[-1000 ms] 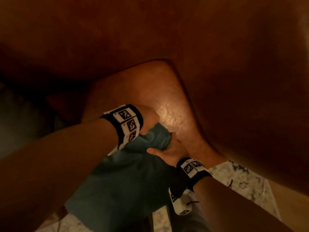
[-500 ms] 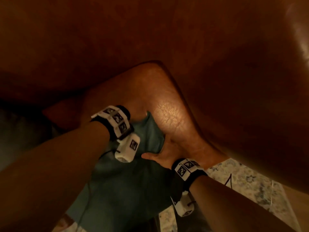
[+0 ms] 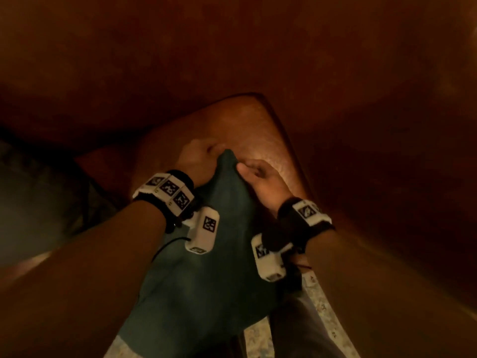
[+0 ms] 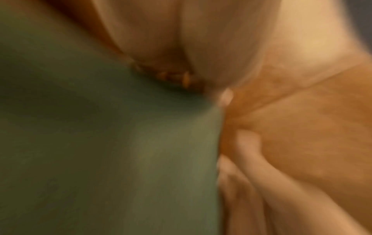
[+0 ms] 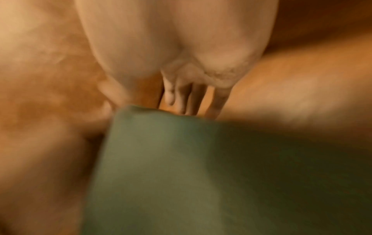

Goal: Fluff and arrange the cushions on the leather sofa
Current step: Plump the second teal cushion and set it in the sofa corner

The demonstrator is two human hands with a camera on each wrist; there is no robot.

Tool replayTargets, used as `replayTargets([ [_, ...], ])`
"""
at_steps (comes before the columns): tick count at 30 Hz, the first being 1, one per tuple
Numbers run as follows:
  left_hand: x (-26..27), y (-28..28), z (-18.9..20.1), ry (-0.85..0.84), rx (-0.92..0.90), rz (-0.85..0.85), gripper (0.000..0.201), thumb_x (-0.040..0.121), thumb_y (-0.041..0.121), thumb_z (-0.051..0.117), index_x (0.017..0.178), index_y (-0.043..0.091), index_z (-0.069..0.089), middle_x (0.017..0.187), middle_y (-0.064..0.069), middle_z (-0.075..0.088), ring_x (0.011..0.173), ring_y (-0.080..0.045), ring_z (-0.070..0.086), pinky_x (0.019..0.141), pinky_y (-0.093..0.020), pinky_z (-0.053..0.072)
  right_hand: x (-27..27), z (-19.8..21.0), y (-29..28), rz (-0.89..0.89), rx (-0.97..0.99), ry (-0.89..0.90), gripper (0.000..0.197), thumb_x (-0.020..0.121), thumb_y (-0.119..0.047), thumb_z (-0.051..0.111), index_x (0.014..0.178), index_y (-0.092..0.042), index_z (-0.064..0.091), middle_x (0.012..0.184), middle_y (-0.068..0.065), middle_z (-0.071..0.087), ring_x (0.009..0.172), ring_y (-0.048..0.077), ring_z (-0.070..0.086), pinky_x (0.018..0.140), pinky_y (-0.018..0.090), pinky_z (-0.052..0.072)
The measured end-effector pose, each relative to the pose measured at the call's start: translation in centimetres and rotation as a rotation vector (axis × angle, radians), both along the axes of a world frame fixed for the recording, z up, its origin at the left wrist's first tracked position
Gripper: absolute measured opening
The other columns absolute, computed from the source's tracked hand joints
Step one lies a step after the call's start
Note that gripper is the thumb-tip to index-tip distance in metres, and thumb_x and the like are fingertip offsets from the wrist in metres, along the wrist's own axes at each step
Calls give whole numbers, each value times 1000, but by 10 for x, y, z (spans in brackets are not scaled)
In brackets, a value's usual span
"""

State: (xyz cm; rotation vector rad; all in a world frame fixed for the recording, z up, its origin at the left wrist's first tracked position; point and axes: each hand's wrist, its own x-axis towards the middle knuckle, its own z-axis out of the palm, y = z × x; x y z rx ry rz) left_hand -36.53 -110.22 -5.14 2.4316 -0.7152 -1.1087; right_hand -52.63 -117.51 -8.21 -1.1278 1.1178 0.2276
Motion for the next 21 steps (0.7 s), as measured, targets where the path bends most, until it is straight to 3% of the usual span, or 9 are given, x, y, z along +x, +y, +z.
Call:
replayTargets([
  [2,-2,14,1,-24,-64,153,29,100,34,47,93,10,62,91,-5,64,83,-18,56,76,-29,40,15,-2,-3,58,-39,-25,12,84,-12,75,81,-22,68,79,-5,71,79,7,68,88,34,56],
  [4,1,25,5,46,22,66,29,98,40,49,112,18,62,108,2,60,100,-16,55,84,-26,37,23,-6,-17,-39,-192,49,27,85,6,61,73,-18,67,69,-8,67,62,0,62,69,19,51],
  [7,0,37,11,33,121,-166,26,98,27,52,121,20,62,120,-2,63,112,-22,57,87,-24,34,31,-1,-36,-171,-195,-15,10,87,-20,73,94,-22,67,87,-11,67,80,8,63,76,24,48],
  [9,-3,40,12,-27,50,-89,22,96,18,54,116,20,63,119,-3,65,111,-22,57,86,-22,34,47,3,-33,268,-97,-85,30,83,-31,78,108,-27,63,100,-11,64,90,4,61,85,24,50],
  [11,-6,41,15,-37,14,41,21,95,15,55,115,21,60,119,-2,63,110,-19,56,87,-24,37,59,1,-32,459,-122,-102,22,80,-18,81,93,-27,66,96,-4,70,91,13,67,90,35,55],
  [13,-7,49,17,-39,82,71,26,96,20,53,123,21,55,128,-4,59,118,-23,53,95,-31,40,61,-5,-39,324,-172,-77,19,76,-13,83,77,-28,72,84,-6,73,86,16,69,90,40,57],
  [16,-7,66,20,-40,238,8,39,98,37,49,132,18,51,138,-9,52,124,-30,48,103,-38,35,51,-11,-45,71,-143,1,9,76,-34,82,79,-31,74,85,-11,75,84,13,70,77,38,55],
  [18,-8,69,25,-31,197,26,29,97,31,52,122,19,58,130,-7,56,116,-26,52,93,-32,37,54,-7,-41,156,-57,30,28,69,-54,82,84,-32,74,97,-10,74,93,14,69,79,35,52],
  [21,-9,59,32,-35,77,35,13,94,15,51,95,19,63,98,-2,62,91,-20,56,67,-23,38,67,12,-41,332,75,-24,8,85,-27,75,89,-23,69,90,-4,70,87,11,64,69,26,51],
])
